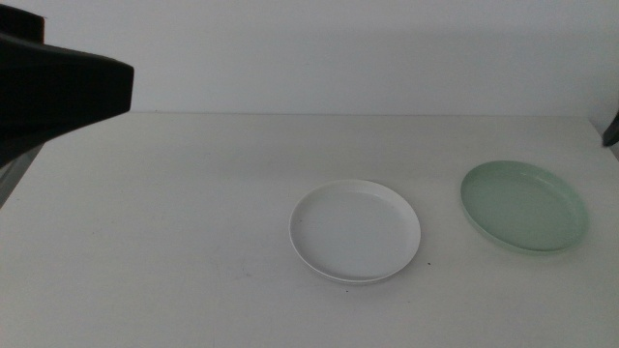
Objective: Stack the three bowls on top of each other.
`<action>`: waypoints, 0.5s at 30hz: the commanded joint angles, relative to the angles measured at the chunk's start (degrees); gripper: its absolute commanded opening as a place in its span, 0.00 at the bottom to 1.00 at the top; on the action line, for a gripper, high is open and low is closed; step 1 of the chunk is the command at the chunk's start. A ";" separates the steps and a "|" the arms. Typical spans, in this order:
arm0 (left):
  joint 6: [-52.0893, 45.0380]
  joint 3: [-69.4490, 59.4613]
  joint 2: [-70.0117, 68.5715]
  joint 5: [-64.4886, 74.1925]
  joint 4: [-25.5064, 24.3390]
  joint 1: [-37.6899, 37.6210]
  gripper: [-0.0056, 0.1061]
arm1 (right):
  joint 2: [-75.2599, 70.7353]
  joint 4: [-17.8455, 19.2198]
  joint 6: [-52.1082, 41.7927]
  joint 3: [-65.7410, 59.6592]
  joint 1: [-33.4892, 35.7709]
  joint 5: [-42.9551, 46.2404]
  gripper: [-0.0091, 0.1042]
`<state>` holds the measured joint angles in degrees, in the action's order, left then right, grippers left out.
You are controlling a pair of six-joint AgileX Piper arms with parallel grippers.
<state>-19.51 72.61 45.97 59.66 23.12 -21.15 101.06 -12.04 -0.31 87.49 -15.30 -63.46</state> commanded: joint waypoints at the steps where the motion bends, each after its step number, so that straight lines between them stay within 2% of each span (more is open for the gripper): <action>1: 0.01 -0.06 -0.05 -0.63 0.35 0.05 0.89 | 3.98 -0.43 -1.89 1.47 -0.39 0.87 0.74; 8: 0.01 -0.06 -0.05 -0.63 0.35 0.05 0.89 | 13.57 -0.34 -2.13 1.93 -0.39 4.39 0.74; 15: 0.05 -0.06 -0.05 -0.62 0.35 0.05 0.89 | 19.50 -1.16 -2.13 1.93 -0.39 7.38 0.67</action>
<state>-19.51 72.61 45.97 59.66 23.12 -21.15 119.94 -12.80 -2.03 88.90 -15.34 -57.25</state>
